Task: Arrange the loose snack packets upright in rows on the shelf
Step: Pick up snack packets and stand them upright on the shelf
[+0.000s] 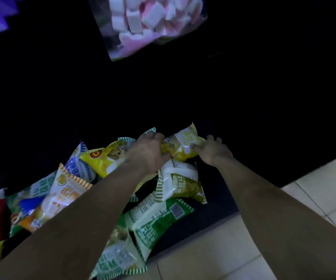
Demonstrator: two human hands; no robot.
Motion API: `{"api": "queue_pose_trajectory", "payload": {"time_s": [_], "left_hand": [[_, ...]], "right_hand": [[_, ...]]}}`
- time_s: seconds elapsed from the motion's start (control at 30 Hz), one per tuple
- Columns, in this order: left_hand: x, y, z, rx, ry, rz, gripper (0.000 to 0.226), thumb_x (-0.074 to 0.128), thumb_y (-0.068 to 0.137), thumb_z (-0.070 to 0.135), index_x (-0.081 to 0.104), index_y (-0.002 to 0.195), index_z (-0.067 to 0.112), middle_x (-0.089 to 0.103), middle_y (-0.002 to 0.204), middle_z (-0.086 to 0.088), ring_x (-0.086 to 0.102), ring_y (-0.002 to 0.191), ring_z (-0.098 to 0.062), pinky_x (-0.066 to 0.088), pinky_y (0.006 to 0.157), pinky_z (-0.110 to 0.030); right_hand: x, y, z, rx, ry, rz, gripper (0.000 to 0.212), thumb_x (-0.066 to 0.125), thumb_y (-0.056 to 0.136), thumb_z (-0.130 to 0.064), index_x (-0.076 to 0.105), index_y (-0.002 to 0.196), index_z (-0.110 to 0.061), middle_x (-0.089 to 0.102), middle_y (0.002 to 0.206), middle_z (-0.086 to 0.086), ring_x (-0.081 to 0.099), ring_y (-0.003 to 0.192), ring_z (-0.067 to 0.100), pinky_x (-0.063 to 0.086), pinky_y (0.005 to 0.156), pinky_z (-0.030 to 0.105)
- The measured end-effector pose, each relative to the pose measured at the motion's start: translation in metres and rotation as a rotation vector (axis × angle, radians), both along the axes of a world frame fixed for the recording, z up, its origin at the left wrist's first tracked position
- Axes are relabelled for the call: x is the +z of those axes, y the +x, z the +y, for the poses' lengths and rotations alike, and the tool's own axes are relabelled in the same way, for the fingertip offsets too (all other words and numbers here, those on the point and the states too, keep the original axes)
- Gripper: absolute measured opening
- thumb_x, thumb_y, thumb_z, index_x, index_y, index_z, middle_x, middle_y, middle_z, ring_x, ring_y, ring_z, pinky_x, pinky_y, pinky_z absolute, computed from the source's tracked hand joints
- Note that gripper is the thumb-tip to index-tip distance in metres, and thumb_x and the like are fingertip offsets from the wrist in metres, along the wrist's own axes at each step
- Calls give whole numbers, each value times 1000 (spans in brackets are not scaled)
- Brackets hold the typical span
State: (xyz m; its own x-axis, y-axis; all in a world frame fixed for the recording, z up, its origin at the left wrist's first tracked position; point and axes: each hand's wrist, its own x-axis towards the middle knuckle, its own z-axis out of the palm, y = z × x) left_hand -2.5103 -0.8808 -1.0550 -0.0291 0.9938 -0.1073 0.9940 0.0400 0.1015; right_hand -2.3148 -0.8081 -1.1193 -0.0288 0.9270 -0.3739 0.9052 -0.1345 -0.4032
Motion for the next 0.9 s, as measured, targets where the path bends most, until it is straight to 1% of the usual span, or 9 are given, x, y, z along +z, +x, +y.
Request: {"api": "queue_pose_trajectory", "payload": {"time_s": [0.07,0.13,0.23,0.33,0.5,0.6,0.67,0.77,0.9], "left_hand": [[-7,2,5,-11,0,10,64,51,94,50,34,149,23,44,145,-6,40,134,-29,41,104,-43],[-12,6,6,-21,-16,11,66,51,93,51,35,149,23,45,144,-6,40,134,-29,40,105,-42],[-15,12,4,-31,-34,-6,67,49,94,53,32,150,21,44,145,-5,39,135,-28,39,107,-41],[-12,14,7,-44,-21,-51,69,50,94,53,30,151,21,44,146,-6,39,136,-27,38,108,-40],[-1,21,31,44,47,-266,90,67,86,52,18,155,21,38,152,-7,36,140,-28,41,108,-42],[0,26,52,75,116,-452,116,83,72,46,5,156,32,33,156,-5,35,141,-29,42,107,-47],[0,31,67,18,124,-510,122,88,68,38,3,155,42,25,160,-2,32,143,-30,40,110,-48],[-3,43,88,-108,82,-349,107,88,69,34,23,154,39,15,163,3,27,144,-30,33,114,-42],[-13,51,102,-91,211,-217,77,85,71,33,45,136,31,44,139,1,46,125,-29,44,99,-41]], "right_hand": [[-6,-2,10,-49,-59,109,89,58,85,-67,31,148,-10,41,145,18,51,123,38,48,90,40],[-8,-1,17,-96,-47,233,81,71,80,-61,46,136,-7,56,131,15,59,112,32,47,79,33],[-1,2,20,-81,143,274,62,81,75,-47,62,118,-6,66,115,14,63,102,29,50,75,32],[18,10,21,-7,295,275,44,82,78,-32,68,115,-14,63,114,11,62,103,27,51,85,34],[46,35,25,118,534,234,22,77,83,-13,70,104,-15,59,105,6,61,96,27,49,80,34],[53,51,30,183,581,218,17,75,83,-10,71,99,-15,58,101,2,61,92,24,50,78,33],[53,59,33,211,604,225,17,75,83,-8,73,98,-15,56,98,-1,61,91,23,51,79,35],[47,68,42,226,621,277,21,73,82,-1,73,97,-16,56,98,-1,60,92,22,49,80,33],[36,70,36,80,619,446,39,72,84,-5,63,119,-22,52,110,-2,61,92,13,54,83,34]]}}
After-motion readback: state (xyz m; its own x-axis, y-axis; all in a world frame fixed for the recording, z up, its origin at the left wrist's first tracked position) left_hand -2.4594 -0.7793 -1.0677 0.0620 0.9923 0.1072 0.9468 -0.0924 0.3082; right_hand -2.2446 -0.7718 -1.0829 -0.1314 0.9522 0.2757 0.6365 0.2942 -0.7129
